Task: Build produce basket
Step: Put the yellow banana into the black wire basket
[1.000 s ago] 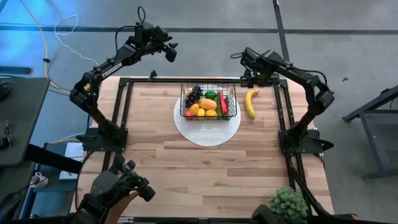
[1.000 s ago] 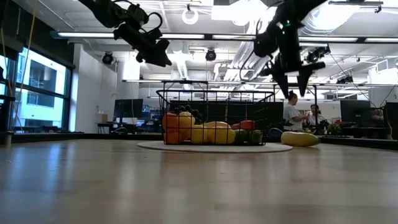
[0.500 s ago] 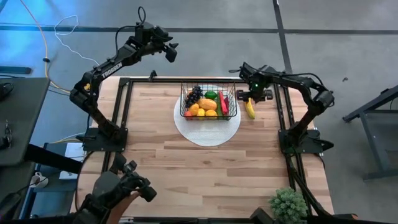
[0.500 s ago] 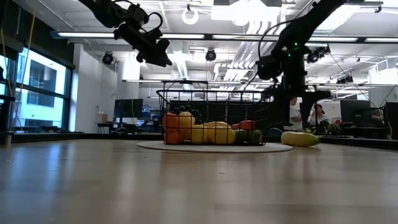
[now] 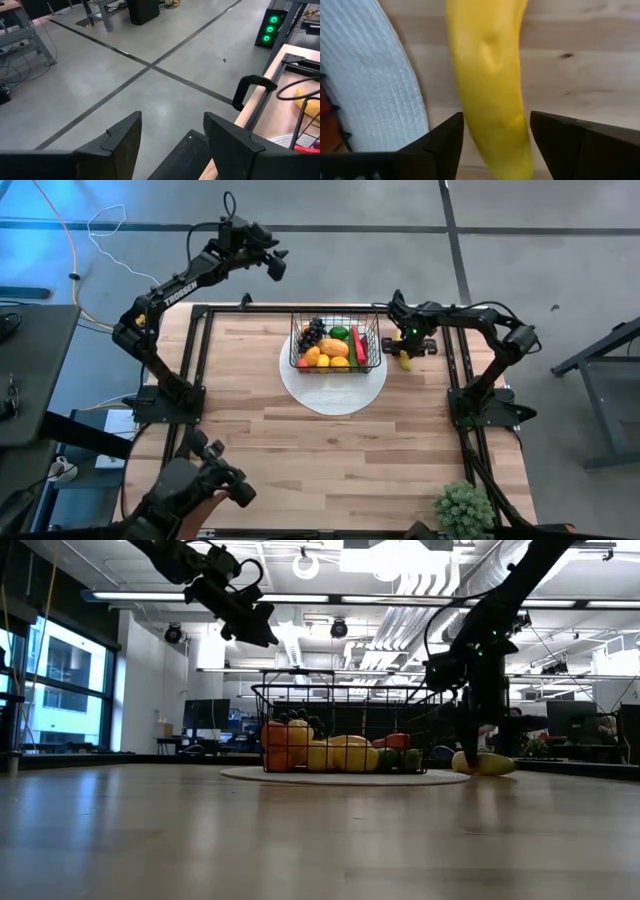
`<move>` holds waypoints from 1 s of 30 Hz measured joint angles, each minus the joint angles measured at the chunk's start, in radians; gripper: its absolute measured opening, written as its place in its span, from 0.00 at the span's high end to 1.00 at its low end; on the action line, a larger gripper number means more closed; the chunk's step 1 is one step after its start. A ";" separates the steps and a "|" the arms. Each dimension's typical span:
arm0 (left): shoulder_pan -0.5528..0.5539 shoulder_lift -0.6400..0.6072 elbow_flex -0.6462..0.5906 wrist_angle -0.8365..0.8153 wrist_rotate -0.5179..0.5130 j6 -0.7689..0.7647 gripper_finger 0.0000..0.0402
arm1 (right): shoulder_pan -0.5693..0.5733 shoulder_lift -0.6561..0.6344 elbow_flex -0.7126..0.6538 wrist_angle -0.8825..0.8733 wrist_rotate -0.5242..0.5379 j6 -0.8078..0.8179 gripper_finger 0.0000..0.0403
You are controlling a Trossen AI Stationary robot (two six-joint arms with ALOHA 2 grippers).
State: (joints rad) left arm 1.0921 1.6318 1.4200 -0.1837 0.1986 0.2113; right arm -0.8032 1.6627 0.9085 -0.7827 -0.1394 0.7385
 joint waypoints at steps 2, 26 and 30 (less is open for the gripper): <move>-0.006 0.000 0.000 -0.001 0.000 -0.002 0.50 | 0.000 0.000 -0.024 0.028 -0.024 0.005 0.52; -0.124 -0.054 0.000 -0.014 0.001 -0.211 0.50 | 0.001 -0.320 -0.041 0.032 0.011 0.013 0.79; -0.160 -0.054 0.000 -0.020 0.001 -0.263 0.50 | 0.001 -0.415 -0.041 0.038 0.016 0.013 0.79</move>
State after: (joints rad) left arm 0.9321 1.5776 1.4200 -0.2041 0.1995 -0.0513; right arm -0.8024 1.2478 0.8677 -0.7447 -0.1234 0.7513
